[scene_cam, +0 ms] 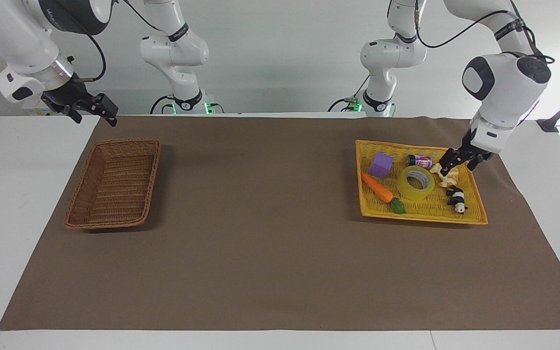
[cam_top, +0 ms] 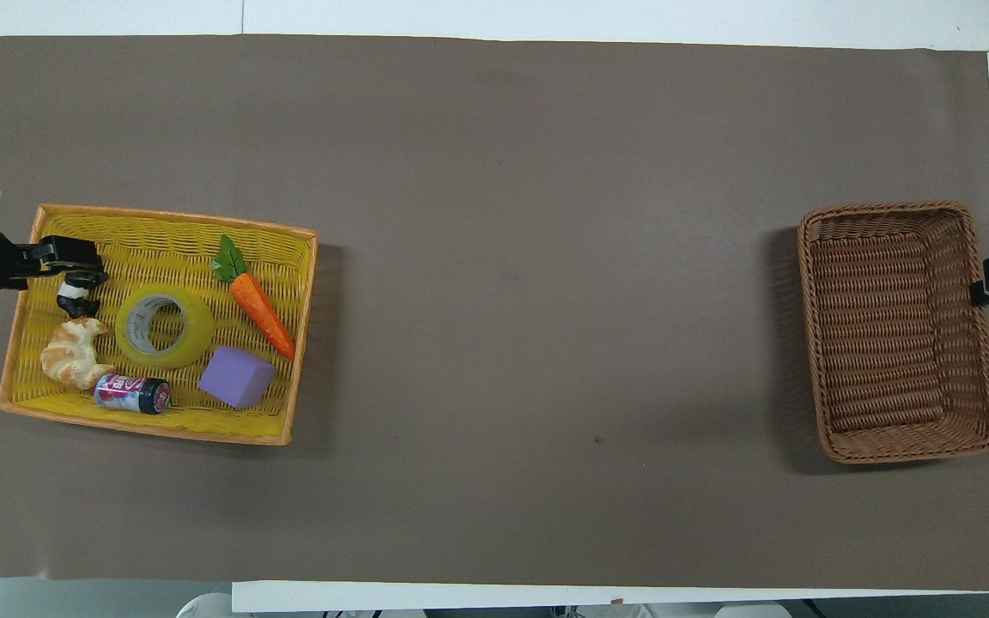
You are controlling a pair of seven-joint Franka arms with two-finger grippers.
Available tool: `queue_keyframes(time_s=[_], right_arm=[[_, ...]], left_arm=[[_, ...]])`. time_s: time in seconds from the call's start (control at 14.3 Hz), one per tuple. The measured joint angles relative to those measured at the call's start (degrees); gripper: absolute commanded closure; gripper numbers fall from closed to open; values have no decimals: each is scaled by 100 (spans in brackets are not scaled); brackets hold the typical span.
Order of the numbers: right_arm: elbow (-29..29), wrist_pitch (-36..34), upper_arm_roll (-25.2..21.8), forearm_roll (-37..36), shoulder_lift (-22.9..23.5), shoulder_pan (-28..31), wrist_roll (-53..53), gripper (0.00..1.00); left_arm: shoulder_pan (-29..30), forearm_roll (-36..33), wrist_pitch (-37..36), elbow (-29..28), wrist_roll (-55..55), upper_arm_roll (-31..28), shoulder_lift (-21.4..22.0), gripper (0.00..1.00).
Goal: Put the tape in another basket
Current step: 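Move the left gripper over the yellow tape roll in the tray, then lower the left gripper and grasp the tape roll's rim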
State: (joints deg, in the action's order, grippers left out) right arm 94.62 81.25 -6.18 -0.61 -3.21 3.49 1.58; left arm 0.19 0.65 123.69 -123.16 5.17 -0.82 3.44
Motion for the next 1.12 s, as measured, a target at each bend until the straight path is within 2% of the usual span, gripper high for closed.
queue_keyframes(time_s=[0.35,0.7,1.12], right_arm=[[0,0,0,0,0,0,0,0],[0,0,0,0,0,0,0,0],[0,0,0,0,0,0,0,0]], left_arm=[[4,0,371,-138,-14,18,-449,1],[8,0,645,-553,-355,16,-485,2],[0,0,533,-650,-457,47,-481,2]])
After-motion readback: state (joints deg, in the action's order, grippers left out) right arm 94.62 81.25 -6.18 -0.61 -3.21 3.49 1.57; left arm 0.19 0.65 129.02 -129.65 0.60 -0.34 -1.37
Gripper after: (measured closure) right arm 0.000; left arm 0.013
